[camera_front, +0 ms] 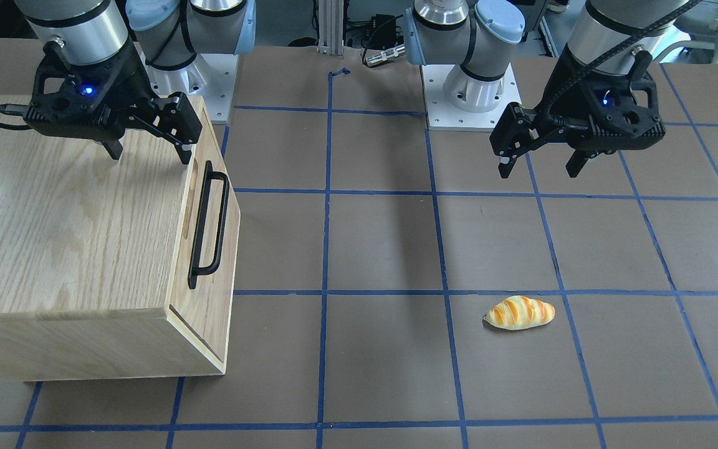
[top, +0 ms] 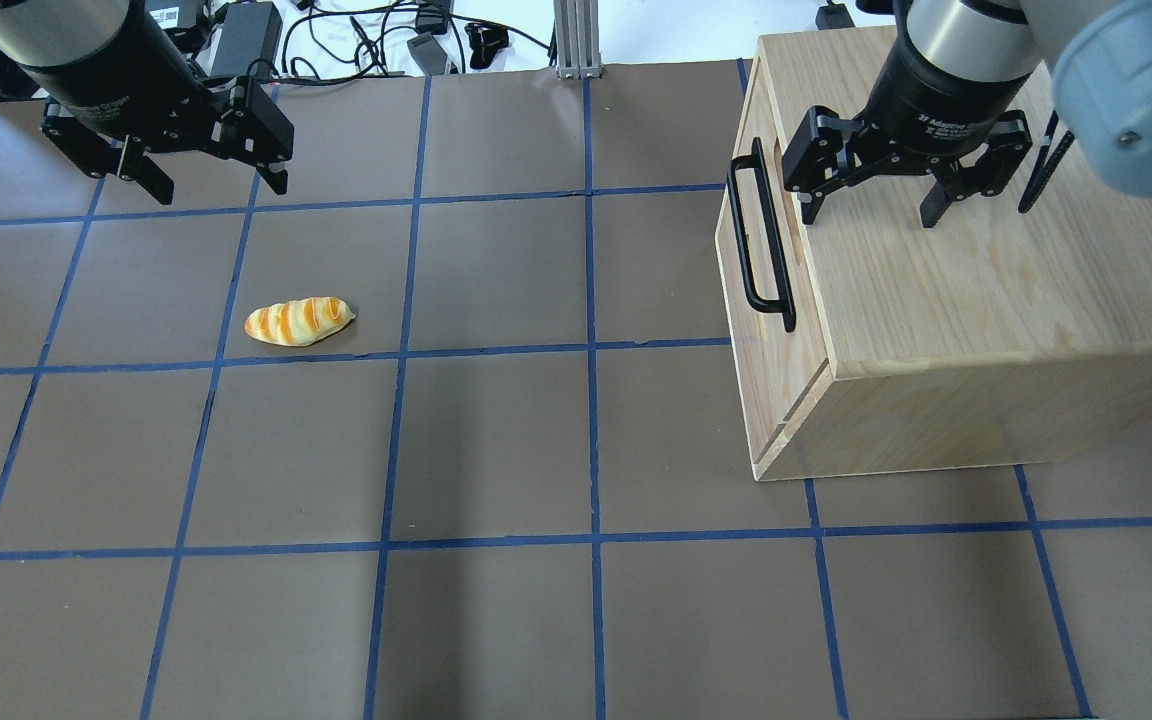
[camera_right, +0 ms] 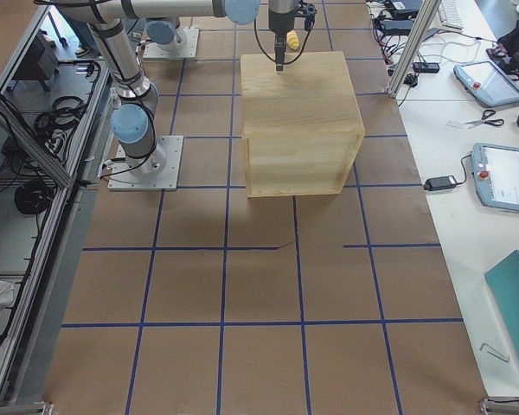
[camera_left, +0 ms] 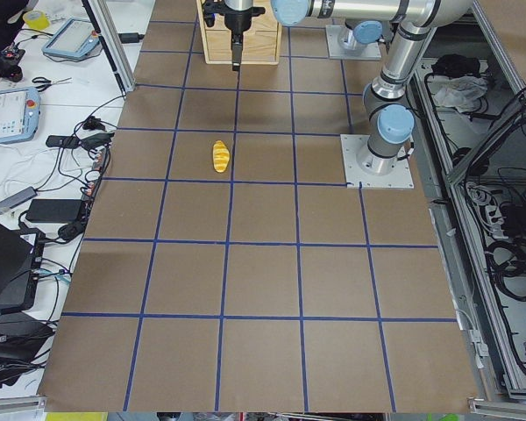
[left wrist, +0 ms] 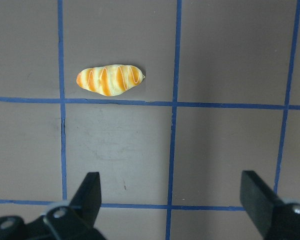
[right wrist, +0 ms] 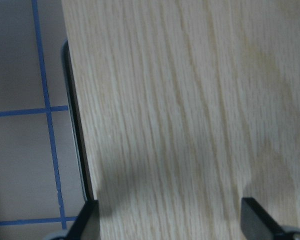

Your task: Open upper drawer

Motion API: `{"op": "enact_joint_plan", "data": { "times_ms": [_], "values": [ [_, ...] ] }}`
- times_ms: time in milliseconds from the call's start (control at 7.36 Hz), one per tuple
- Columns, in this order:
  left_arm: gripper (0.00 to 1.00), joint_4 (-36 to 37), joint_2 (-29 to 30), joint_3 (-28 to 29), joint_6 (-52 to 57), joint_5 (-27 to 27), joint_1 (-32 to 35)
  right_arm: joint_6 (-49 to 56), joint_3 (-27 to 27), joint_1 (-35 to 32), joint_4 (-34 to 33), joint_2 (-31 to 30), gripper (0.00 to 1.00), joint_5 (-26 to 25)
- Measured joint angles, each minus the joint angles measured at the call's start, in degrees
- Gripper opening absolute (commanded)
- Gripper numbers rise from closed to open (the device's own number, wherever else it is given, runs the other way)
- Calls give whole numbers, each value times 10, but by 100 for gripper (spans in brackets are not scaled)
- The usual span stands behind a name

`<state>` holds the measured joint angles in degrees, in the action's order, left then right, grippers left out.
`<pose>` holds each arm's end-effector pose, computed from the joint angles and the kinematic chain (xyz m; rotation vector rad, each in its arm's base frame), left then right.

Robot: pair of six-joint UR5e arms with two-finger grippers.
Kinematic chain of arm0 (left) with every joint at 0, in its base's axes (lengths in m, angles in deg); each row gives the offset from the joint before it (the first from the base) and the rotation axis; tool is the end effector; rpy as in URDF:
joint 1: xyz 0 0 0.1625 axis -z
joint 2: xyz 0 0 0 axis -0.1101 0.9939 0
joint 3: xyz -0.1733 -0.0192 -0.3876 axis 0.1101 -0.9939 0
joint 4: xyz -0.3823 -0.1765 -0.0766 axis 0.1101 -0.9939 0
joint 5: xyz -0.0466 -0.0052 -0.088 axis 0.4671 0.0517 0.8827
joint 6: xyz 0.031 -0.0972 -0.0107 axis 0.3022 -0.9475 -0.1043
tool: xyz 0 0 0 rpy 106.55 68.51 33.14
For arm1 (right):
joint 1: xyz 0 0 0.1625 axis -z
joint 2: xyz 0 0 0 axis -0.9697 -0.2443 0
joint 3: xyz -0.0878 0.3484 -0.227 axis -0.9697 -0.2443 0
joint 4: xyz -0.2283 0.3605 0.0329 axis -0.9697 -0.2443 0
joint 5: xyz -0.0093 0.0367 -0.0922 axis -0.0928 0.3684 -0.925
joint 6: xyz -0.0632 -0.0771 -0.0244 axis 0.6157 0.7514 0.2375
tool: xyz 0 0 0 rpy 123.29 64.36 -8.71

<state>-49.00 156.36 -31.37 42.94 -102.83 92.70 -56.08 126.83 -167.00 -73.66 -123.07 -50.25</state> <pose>-0.1003 -0.5264 0.5166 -0.0704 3.1338 -0.1433 0.1453 -0.5016 0.4950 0.1240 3.1177 -0.0589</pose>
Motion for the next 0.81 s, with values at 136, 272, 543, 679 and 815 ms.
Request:
{"op": "enact_joint_plan", "data": {
  "times_ms": [136,272,543,679,815],
  "values": [
    [100,0,-2,-2,0,0,0,0,0,0,0,0,100,0],
    [100,0,-4,-5,-3,0,0,0,0,0,0,0,100,0],
    [100,0,-2,-9,-11,3,1,0,0,0,0,0,100,0],
    [100,0,2,-10,-16,7,2,0,0,0,-1,0,100,1],
    [100,0,3,-10,-21,12,4,0,0,0,0,0,100,1]
  ]
}}
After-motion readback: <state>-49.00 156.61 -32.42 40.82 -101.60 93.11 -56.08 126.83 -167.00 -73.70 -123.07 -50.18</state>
